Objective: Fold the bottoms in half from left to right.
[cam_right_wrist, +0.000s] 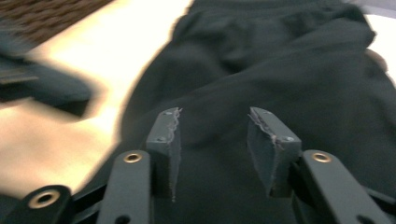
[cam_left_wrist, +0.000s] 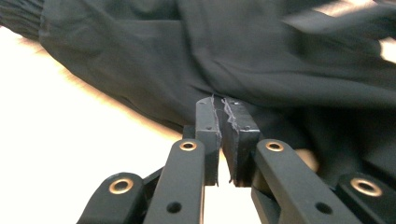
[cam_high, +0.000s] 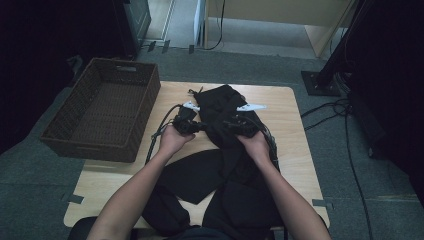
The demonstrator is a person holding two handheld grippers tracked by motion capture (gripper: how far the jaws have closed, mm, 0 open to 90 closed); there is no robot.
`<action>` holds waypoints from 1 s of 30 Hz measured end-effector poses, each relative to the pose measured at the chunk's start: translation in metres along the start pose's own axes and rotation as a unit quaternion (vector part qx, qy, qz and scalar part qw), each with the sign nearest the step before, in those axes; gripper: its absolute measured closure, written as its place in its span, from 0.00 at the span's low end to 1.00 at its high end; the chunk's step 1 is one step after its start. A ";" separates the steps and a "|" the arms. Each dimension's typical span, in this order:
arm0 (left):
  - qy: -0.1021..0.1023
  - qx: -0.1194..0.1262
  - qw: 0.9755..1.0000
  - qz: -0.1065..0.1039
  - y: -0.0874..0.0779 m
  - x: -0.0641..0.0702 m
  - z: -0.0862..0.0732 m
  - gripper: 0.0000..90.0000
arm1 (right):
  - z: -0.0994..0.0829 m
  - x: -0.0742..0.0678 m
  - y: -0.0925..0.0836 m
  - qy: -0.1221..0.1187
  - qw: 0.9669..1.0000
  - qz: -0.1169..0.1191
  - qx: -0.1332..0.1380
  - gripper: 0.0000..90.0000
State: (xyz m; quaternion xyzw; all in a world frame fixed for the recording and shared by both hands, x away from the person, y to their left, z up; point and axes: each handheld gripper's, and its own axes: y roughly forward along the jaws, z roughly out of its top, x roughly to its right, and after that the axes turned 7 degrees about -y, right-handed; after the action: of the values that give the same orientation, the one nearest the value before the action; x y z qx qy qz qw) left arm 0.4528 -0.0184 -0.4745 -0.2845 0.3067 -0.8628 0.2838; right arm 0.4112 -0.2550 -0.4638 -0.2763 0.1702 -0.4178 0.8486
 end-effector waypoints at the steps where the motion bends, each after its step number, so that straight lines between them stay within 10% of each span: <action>1: -0.003 0.003 1.000 0.002 0.005 -0.004 0.001 0.93 | -0.001 -0.007 -0.003 -0.009 1.000 0.002 -0.001 0.55; 7: -0.012 -0.019 1.000 0.000 0.032 -0.012 0.008 0.95 | -0.014 -0.043 -0.009 -0.043 0.999 0.028 -0.003 0.51; 13: 0.001 -0.024 1.000 -0.005 0.048 -0.009 0.003 0.93 | -0.030 -0.042 0.006 -0.093 0.994 -0.012 -0.057 0.92; 20: 0.031 -0.020 0.999 0.038 0.047 -0.014 0.006 0.96 | -0.038 -0.010 -0.040 -0.029 0.999 -0.021 -0.019 0.98; 30: 0.022 -0.004 0.997 0.071 0.038 -0.035 0.005 0.98 | -0.086 0.038 -0.070 0.026 0.995 -0.076 -0.054 0.94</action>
State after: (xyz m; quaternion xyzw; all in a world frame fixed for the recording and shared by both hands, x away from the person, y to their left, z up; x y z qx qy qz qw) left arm 0.4923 -0.0215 -0.5086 -0.2440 0.3353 -0.8454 0.3365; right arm 0.3462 -0.3484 -0.4914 -0.3226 0.1927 -0.4785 0.7936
